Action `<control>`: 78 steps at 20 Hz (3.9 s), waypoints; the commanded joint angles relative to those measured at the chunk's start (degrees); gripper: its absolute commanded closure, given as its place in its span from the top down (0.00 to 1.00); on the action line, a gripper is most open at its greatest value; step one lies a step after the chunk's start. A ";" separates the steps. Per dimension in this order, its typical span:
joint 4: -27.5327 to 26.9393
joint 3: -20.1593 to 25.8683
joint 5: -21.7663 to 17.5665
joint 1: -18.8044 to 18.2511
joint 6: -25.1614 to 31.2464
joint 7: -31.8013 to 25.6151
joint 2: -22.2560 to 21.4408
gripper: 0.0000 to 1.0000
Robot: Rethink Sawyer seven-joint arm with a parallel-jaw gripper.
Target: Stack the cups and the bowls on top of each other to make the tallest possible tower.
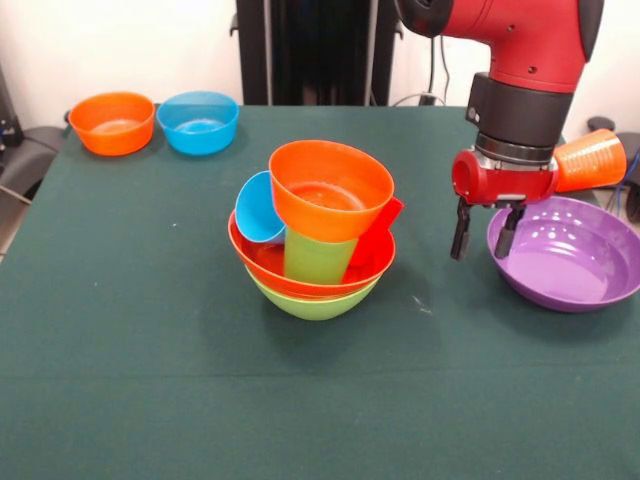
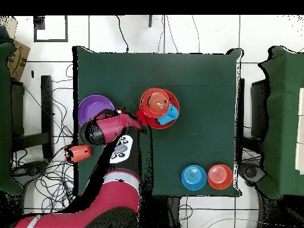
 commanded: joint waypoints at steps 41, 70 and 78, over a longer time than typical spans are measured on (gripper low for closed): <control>-1.08 8.10 5.87 -0.13 1.29 7.31 5.34 0.00; 6.01 8.26 3.82 -1.48 6.48 3.46 -3.83 0.00; 7.92 9.80 3.29 -2.97 6.97 2.39 -5.97 0.00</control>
